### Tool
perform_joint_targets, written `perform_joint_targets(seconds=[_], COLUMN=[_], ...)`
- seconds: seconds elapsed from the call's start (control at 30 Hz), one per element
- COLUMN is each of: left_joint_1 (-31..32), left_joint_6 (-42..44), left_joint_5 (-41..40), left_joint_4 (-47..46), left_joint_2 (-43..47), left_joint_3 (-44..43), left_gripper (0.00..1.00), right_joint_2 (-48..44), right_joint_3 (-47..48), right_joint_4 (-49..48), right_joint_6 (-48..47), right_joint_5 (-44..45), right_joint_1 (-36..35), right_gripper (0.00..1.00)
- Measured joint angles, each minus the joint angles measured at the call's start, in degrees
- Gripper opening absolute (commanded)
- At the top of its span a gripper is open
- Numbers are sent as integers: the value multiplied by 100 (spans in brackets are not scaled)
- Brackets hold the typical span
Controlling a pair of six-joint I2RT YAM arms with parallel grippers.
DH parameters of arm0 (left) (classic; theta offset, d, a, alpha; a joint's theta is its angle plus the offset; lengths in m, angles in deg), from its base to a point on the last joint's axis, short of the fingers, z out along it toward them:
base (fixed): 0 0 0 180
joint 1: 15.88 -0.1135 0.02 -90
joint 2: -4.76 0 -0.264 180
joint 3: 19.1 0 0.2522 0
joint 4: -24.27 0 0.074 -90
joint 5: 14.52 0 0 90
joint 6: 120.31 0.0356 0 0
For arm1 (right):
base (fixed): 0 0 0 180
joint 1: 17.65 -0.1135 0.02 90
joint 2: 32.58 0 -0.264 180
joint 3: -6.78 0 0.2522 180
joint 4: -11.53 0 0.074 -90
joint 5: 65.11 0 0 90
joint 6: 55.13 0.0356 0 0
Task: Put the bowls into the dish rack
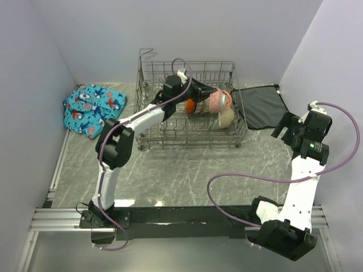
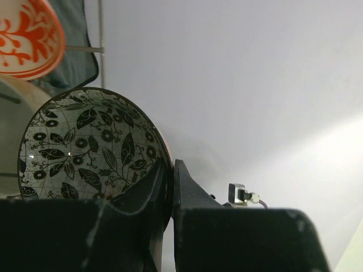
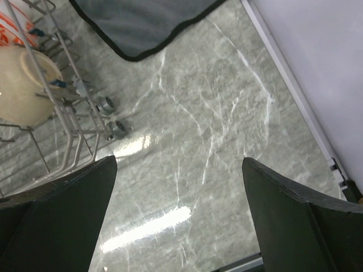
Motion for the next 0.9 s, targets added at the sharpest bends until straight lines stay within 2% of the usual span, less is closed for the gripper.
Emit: perform_joint_targets(seconds=[0.5,0.9], left_joint_1=[-46,-46], left_joint_6=[-142,-142], left_joint_5=[-352,-422], left_joint_4=[-330,-337], left_joint_2=[0,-17], left_joint_3=[966,1012], left_gripper=[1,1], right_joint_2=[-57,-55], right_joint_3=[-136,-155], right_joint_4=[15,13], right_joint_6=[-22,-22], right_joint_5=[37,37], right_joint_1=[46,59], right_gripper=[100,100])
